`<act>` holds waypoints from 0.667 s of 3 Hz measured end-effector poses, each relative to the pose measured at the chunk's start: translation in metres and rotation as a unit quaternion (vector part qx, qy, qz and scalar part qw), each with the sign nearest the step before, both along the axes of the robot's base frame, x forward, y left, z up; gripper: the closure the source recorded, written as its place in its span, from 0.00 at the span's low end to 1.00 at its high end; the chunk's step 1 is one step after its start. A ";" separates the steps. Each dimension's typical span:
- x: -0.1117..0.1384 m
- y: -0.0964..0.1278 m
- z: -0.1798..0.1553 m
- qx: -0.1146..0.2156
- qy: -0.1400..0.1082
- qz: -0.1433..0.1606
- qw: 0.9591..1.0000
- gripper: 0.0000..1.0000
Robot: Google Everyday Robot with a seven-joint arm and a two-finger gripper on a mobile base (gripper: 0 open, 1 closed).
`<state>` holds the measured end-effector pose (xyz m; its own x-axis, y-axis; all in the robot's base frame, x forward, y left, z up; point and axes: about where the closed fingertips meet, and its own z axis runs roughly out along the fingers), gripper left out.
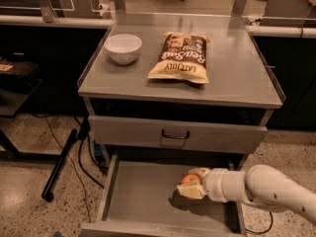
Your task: Pick orange from middle drawer and place on counter
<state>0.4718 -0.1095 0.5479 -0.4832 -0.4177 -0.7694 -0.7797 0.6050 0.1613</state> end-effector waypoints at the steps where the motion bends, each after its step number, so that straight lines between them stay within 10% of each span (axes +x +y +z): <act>1: -0.005 -0.031 0.040 -0.033 -0.017 -0.028 0.999 1.00; 2: -0.003 -0.032 0.048 -0.039 -0.024 -0.027 0.999 1.00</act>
Offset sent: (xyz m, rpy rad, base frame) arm -0.0042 -0.0276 0.0351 -0.0582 -0.0300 -0.0502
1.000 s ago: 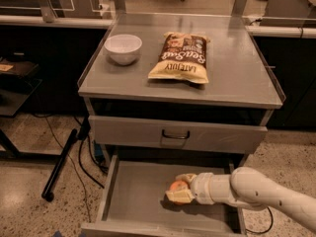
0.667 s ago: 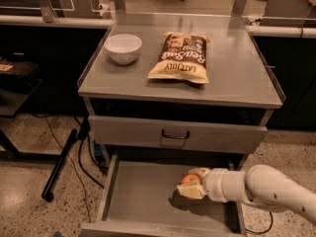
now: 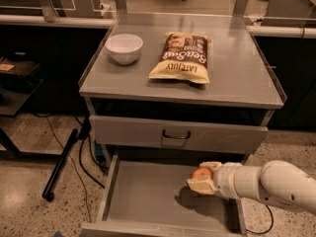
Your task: Pick orange from middle drawer and place on counter
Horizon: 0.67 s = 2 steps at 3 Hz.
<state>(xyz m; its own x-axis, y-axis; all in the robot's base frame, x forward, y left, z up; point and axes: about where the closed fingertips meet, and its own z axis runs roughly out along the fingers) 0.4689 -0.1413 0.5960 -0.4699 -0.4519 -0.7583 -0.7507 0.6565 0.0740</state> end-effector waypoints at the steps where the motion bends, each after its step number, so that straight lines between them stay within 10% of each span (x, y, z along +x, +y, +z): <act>1: 0.005 -0.007 0.009 0.011 -0.004 -0.006 1.000 1.00; 2: 0.015 -0.032 0.044 0.008 -0.025 -0.023 0.999 1.00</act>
Offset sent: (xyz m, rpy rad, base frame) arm 0.0306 -0.0728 0.1033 -0.0051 -0.1270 -0.1032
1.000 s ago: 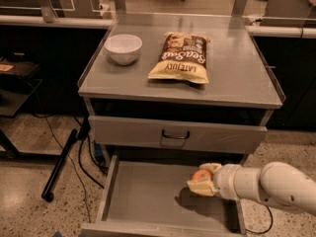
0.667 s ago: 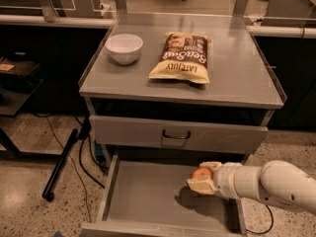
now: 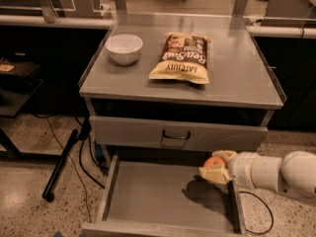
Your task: Pick orange from middle drawer and place on counter
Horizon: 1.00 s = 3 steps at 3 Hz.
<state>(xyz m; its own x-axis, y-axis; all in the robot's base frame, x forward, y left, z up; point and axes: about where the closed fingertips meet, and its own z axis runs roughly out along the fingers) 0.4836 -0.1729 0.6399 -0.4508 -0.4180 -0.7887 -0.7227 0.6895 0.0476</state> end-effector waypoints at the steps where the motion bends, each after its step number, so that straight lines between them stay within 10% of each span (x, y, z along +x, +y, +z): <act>1: 0.020 -0.032 0.054 -0.018 -0.032 -0.018 0.999 1.00; 3: 0.037 -0.049 0.091 -0.023 -0.055 -0.027 0.998 1.00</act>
Offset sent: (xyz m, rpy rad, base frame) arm 0.0550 -0.0687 0.1235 -0.0770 -0.1558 -0.0694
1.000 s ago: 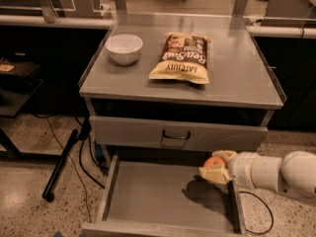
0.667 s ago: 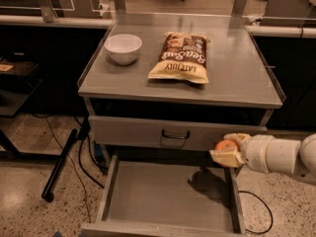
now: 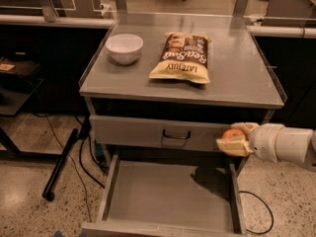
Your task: Pick orange from middle drawer and place on counter
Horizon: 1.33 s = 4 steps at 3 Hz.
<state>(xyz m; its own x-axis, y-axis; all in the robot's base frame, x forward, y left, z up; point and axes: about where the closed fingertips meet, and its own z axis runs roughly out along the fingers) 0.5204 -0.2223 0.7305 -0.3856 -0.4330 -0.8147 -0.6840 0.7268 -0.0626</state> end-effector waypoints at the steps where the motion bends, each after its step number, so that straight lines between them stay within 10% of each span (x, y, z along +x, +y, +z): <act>1: -0.002 -0.008 0.015 0.014 -0.002 -0.009 1.000 1.00; 4: -0.003 -0.047 0.094 -0.016 -0.050 -0.047 0.998 1.00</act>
Offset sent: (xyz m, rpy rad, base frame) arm -0.0056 -0.0642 0.1171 -0.0333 -0.1301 -0.1327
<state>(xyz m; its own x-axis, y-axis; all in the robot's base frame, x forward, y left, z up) 0.5170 -0.2693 0.8240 -0.3440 -0.4255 -0.8370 -0.6016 0.7843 -0.1514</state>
